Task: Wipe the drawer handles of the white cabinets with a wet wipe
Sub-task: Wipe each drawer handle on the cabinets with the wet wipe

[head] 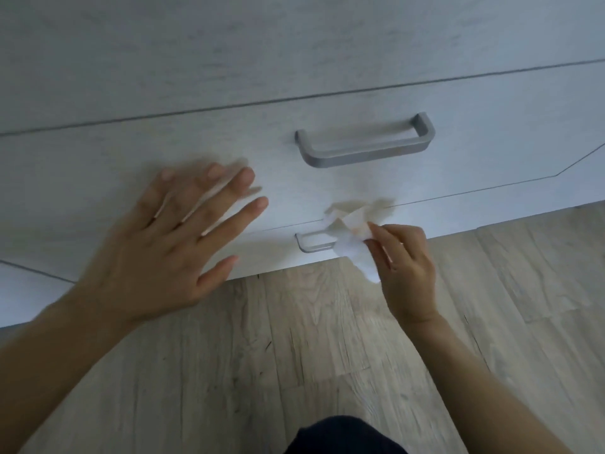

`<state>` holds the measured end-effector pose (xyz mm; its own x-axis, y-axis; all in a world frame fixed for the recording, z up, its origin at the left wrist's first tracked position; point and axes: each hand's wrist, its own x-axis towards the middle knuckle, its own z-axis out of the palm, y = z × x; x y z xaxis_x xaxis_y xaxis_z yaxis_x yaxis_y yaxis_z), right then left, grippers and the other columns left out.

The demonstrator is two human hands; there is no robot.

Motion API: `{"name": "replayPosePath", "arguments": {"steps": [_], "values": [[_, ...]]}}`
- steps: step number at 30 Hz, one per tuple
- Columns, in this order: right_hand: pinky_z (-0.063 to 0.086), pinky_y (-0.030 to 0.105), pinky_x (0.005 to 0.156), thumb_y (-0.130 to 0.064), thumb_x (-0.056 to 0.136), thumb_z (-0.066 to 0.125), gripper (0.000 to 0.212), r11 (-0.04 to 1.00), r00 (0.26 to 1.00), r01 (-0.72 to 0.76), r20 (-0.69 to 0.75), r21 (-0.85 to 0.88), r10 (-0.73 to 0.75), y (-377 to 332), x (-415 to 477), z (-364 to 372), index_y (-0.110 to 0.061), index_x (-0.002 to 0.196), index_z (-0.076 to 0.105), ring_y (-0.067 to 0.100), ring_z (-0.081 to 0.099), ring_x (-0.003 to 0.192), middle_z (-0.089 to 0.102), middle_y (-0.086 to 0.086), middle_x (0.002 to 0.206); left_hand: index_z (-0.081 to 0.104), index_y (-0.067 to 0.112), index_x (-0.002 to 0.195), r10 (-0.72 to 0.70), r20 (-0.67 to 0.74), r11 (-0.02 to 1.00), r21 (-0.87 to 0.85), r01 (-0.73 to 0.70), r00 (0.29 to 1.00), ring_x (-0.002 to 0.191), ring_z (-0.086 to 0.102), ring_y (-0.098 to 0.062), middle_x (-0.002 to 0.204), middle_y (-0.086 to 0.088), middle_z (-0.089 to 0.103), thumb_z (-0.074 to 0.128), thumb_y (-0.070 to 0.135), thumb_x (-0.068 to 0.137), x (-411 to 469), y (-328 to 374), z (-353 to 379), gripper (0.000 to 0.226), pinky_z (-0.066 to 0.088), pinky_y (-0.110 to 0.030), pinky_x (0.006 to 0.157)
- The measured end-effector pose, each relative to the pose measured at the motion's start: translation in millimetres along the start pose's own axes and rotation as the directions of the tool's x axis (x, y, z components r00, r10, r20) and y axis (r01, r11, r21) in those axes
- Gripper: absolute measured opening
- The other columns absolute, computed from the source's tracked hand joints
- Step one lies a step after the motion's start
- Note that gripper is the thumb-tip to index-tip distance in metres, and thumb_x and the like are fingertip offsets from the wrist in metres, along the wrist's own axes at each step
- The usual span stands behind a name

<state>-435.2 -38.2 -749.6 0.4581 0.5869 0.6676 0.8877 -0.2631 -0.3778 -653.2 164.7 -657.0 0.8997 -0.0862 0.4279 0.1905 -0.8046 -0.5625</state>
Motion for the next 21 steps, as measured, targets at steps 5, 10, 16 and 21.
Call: {"name": "replayPosePath", "arguments": {"steps": [5,10,16,21], "values": [[0.052,0.031,0.062,0.004,0.082,0.067,0.029,0.999,0.997,0.043,0.063,0.004,-0.043,0,6,6,-0.008,0.107,0.07,0.022,0.059,0.077,0.066,0.009,0.088,0.031,0.013,0.15,-0.012,-0.033,0.999,0.03,0.013,0.999,0.147,0.004,-0.027,0.159,-0.012,0.012,0.047,0.043,0.092,-2,-3,16,0.067,-0.002,-0.043,0.119],[0.049,0.029,0.078,-0.003,0.084,0.055,0.031,0.98,0.964,0.182,0.183,0.078,-0.194,-6,2,12,0.004,0.113,0.064,0.033,0.06,0.086,0.065,0.019,0.105,0.031,0.012,0.15,0.023,-0.077,0.998,0.059,-0.019,0.997,0.147,0.004,-0.029,0.159,-0.013,0.012,0.046,0.046,0.092,-3,-8,22,0.068,-0.005,-0.044,0.119],[0.055,0.036,0.067,0.004,0.079,0.072,0.041,0.902,0.843,0.423,0.327,0.088,-0.427,20,9,-2,-0.003,0.118,0.063,0.028,0.059,0.083,0.066,0.015,0.108,0.029,0.013,0.15,0.047,-0.077,0.994,0.101,-0.039,0.996,0.147,-0.004,-0.028,0.16,-0.013,0.007,0.045,0.049,0.093,-3,-9,28,0.07,-0.011,-0.043,0.118],[0.05,0.034,0.066,-0.001,0.077,0.075,0.039,0.862,0.812,0.506,0.325,0.02,-0.484,23,20,9,-0.004,0.114,0.066,0.019,0.046,0.085,0.068,0.007,0.09,0.029,0.013,0.15,0.038,-0.093,0.994,0.101,-0.029,0.995,0.147,-0.004,-0.028,0.16,-0.012,0.006,0.046,0.05,0.093,-3,-9,31,0.071,-0.011,-0.043,0.118]]}}
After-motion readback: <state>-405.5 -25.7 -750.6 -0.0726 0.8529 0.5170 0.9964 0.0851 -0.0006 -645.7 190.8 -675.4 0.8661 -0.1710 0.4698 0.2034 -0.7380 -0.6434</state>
